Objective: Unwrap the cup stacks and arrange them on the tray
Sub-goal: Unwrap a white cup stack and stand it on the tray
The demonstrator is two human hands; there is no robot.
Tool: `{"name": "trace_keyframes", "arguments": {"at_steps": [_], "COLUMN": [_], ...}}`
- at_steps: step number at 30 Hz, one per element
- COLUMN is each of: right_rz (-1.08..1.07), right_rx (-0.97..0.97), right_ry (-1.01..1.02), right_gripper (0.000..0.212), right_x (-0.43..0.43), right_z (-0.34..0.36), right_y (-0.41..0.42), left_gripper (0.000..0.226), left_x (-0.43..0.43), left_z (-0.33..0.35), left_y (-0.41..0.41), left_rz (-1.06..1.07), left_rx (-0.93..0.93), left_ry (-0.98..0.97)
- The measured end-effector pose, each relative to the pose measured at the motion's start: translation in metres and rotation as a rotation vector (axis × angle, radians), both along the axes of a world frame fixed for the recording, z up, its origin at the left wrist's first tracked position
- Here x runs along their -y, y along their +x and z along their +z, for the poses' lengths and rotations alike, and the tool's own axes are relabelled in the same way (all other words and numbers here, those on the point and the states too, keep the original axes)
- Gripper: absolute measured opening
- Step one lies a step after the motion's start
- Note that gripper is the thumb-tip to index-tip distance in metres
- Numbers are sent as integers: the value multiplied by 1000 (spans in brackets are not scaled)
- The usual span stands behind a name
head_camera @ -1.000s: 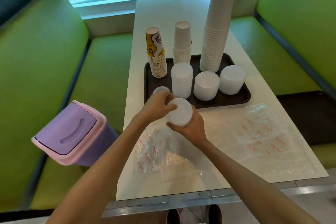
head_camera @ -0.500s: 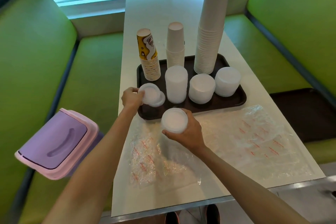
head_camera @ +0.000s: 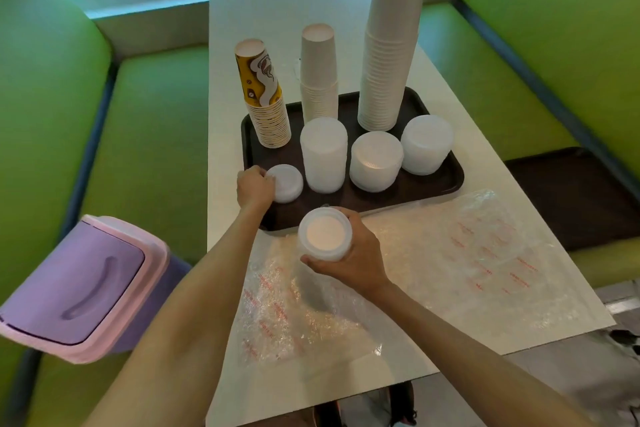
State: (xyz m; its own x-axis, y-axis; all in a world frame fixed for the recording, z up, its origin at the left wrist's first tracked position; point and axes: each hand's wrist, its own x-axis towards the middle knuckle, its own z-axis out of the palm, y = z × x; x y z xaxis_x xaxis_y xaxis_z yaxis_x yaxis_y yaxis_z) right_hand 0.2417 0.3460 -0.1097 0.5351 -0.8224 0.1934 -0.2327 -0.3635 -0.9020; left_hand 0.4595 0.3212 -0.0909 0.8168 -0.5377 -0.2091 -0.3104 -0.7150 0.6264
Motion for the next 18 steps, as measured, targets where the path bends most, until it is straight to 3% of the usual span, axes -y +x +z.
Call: {"name": "trace_keyframes", "arguments": {"at_steps": [5,11,18], "right_rz": [1,-3,-8], "right_rx": [-8,-16,-27], "right_ry": [-5,-14,-19], "right_gripper": [84,84,84], "right_x": [-1,0,0], "right_z": [-1,-1,-1], "right_y": [0,2,1], "left_gripper": [47,88,89], "left_x": [-4,-4,-4], "left_z": [0,-2,-2], "left_y": [-8,-14,-14], "left_rz": [-127,-298,-332], "left_rx": [182,175,167], "left_ry": [53,152,199]}}
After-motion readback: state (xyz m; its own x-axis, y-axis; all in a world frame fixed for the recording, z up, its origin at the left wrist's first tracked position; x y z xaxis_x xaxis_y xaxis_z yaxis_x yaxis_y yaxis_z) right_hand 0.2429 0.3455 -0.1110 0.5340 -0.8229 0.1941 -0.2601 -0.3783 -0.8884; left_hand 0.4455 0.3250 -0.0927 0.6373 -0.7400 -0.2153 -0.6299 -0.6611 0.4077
